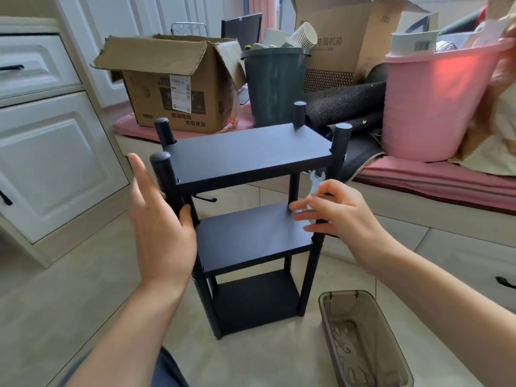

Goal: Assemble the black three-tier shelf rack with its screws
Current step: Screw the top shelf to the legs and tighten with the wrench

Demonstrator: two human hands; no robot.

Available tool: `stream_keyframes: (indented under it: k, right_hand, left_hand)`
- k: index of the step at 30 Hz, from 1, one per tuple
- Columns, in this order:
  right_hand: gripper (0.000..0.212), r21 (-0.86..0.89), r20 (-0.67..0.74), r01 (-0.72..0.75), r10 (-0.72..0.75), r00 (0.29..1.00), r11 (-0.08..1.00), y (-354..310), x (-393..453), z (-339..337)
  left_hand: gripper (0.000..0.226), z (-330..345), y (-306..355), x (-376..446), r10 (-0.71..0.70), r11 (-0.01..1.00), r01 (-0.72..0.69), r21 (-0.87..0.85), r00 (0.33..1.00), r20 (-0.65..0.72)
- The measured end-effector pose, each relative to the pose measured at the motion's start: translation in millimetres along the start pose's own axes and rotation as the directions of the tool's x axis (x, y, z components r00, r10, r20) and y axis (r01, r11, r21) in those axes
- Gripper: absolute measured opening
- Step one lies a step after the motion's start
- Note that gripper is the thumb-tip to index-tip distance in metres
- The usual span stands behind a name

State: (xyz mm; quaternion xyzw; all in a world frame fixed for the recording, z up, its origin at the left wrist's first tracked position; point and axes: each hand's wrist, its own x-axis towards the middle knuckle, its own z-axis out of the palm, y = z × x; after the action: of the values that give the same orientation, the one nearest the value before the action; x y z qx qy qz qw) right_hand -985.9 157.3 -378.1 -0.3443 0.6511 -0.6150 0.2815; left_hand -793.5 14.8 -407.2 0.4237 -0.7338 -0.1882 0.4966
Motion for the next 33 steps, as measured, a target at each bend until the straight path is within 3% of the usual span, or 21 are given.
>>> stream_keyframes:
  k: [2, 4, 6, 8, 11, 14, 19, 27, 33]
  right_hand:
    - [0.01, -0.051, -0.101, 0.019, -0.024, 0.995, 0.999, 2.5, -0.3, -6.7]
    - [0.013, -0.078, -0.197, 0.016, -0.031, 0.98, 0.997, 6.1, 2.5, -14.1]
    - [0.016, -0.078, -0.264, -0.002, -0.019, 0.964, 0.997, 9.8, 9.5, -21.9]
    - [0.014, -0.09, -0.309, -0.028, -0.002, 0.951, 0.996, 12.4, 19.0, -30.6]
    - [0.009, -0.064, -0.335, -0.063, 0.038, 0.942, 0.996, 16.6, 32.8, -40.0]
    - [0.019, 0.03, -0.287, -0.064, 0.07, 0.955, 0.997, 20.3, 41.7, -39.4]
    - [0.024, 0.137, -0.26, -0.05, 0.084, 0.962, 0.989, 20.5, 50.0, -36.1]
    - [0.011, 0.103, -0.314, -0.069, 0.098, 0.944, 0.992, 13.5, 28.1, -34.0]
    - [0.006, 0.094, -0.142, -0.049, 0.062, 0.988, 0.994, 2.3, -10.4, -9.9]
  left_hand:
    - [0.095, -2.1, 5.4, 0.6, 0.106, 0.986, -0.096, 0.14, 0.992, -0.071]
    - [0.087, -1.3, 11.4, -2.7, 0.303, 0.924, -0.269, 0.272, 0.948, -0.092]
    - [0.077, 4.4, 15.8, -9.2, 0.473, 0.842, -0.44, 0.313, 0.881, -0.035]
    - [0.071, 13.2, 21.3, -15.8, 0.546, 0.791, -0.54, 0.286, 0.835, 0.068]
    - [0.074, 26.7, 28.7, -22.8, 0.529, 0.78, -0.573, 0.25, 0.818, 0.227]
    - [0.079, 34.2, 32.7, -23.0, 0.511, 0.776, -0.58, 0.246, 0.808, 0.294]
    - [0.09, 36.9, 34.2, -22.5, 0.467, 0.765, -0.565, 0.309, 0.817, 0.337]
    - [0.101, 30.8, 27.5, -27.3, 0.311, 0.835, -0.426, 0.348, 0.887, 0.34]
    - [0.108, 33.7, 24.5, -25.9, 0.162, 0.914, -0.257, 0.313, 0.941, 0.298]
